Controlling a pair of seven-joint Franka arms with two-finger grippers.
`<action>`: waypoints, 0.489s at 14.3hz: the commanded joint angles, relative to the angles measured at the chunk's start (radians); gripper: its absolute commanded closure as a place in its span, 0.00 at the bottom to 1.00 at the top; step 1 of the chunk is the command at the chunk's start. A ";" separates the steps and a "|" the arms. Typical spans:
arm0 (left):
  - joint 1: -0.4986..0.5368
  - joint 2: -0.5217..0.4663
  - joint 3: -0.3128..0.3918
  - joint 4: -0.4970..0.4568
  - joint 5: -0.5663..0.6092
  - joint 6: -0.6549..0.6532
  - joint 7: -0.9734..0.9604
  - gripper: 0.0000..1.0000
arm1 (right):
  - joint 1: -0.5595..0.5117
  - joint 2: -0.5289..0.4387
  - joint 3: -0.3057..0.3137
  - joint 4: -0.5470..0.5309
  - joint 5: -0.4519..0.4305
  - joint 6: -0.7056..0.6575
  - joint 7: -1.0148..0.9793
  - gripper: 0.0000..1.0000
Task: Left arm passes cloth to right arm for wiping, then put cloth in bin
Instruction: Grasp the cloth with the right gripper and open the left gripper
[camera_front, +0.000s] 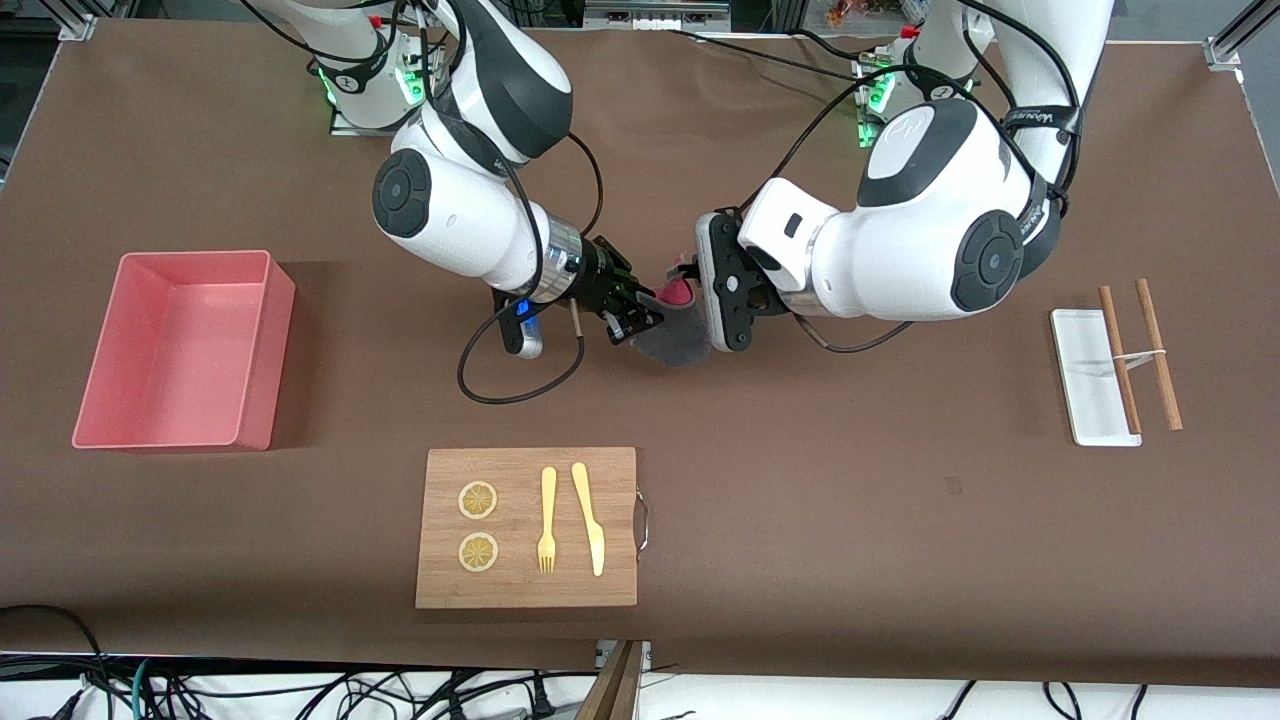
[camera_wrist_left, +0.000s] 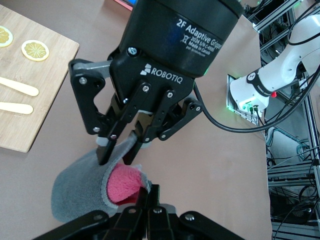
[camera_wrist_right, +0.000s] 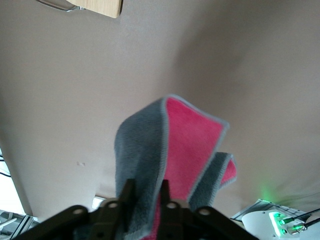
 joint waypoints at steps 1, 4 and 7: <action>-0.002 0.001 0.005 0.014 -0.022 -0.002 0.020 1.00 | 0.005 0.007 -0.004 0.014 0.032 0.005 -0.002 1.00; -0.001 -0.001 0.005 0.014 -0.022 -0.002 0.020 1.00 | 0.005 0.007 -0.005 0.014 0.032 0.005 -0.004 1.00; -0.001 -0.001 0.005 0.014 -0.022 -0.002 0.019 1.00 | 0.001 0.007 -0.005 0.014 0.031 0.003 -0.019 1.00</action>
